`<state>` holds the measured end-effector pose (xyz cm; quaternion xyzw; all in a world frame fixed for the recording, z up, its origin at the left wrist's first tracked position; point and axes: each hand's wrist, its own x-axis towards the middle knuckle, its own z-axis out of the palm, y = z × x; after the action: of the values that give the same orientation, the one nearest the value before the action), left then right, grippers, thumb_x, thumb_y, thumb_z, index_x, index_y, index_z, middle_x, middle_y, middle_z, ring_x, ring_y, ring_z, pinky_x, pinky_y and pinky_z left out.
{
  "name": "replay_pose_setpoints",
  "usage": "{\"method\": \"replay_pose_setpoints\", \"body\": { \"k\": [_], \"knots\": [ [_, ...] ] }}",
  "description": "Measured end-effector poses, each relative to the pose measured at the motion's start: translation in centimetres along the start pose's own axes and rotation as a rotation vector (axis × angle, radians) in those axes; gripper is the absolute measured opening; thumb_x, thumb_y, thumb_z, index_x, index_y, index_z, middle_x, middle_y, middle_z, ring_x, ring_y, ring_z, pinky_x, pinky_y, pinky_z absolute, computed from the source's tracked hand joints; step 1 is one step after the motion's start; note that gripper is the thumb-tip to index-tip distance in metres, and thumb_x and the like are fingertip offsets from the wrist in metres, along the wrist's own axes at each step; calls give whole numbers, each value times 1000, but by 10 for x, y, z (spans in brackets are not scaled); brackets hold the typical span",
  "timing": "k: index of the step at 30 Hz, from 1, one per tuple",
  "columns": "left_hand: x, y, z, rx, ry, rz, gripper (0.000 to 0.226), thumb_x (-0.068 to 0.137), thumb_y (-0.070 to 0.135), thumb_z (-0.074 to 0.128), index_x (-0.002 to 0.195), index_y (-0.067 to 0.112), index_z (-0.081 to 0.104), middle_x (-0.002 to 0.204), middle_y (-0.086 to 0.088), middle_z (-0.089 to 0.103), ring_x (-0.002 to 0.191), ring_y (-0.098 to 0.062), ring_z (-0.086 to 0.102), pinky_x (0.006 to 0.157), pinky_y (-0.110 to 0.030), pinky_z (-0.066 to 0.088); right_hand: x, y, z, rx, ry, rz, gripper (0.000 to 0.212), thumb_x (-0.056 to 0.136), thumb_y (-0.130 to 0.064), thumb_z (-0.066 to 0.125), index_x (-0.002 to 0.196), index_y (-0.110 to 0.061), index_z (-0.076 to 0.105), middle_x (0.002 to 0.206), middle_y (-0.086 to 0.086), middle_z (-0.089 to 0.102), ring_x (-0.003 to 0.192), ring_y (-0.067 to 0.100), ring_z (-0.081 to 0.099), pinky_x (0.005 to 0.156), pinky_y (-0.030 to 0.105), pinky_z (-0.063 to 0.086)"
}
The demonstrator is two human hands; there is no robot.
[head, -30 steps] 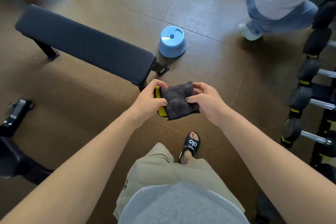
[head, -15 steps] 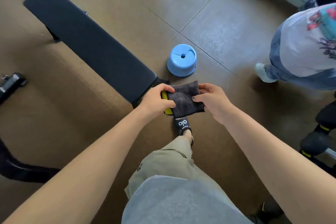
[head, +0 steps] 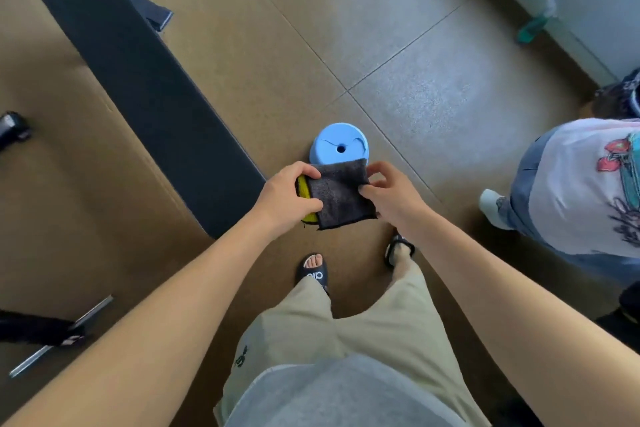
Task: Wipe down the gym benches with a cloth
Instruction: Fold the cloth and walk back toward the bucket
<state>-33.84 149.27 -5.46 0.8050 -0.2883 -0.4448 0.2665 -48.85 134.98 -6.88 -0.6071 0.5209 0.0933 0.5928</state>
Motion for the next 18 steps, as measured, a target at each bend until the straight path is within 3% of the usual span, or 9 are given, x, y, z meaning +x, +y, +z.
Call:
{"method": "replay_pose_setpoints", "body": {
  "k": [5, 10, 14, 18],
  "knots": [
    [57, 20, 33, -56, 59, -68, 48, 89, 12, 76, 129, 28, 55, 132, 5, 52, 118, -17, 53, 86, -25, 51, 73, -3, -45, -106, -76, -49, 19, 100, -15, 57, 109, -31, 55, 100, 6, 73, 87, 22, 68, 64, 28, 53],
    [122, 25, 76, -59, 158, -132, 49, 88, 11, 77, 129, 27, 55, 133, 5, 51, 117, -14, 50, 85, -22, 45, 153, 9, -82, -169, -149, -66, 24, 96, -9, 59, 112, -27, 58, 96, 5, 71, 85, 22, 67, 62, 26, 47],
    [176, 3, 108, -51, 214, -152, 49, 86, 11, 78, 127, 28, 57, 131, 4, 53, 119, -16, 51, 93, -28, 46, 218, 29, -90, -244, -153, -112, 24, 94, -9, 60, 112, -24, 60, 93, 5, 68, 83, 24, 64, 69, 34, 52],
    [263, -50, 141, -39, 237, -132, 48, 86, 11, 79, 124, 28, 56, 129, 6, 52, 115, -10, 49, 79, -11, 36, 315, 62, -76, -296, -142, -205, 23, 97, -10, 58, 113, -26, 59, 95, -2, 63, 83, 21, 65, 60, 28, 56]
  ]
}}
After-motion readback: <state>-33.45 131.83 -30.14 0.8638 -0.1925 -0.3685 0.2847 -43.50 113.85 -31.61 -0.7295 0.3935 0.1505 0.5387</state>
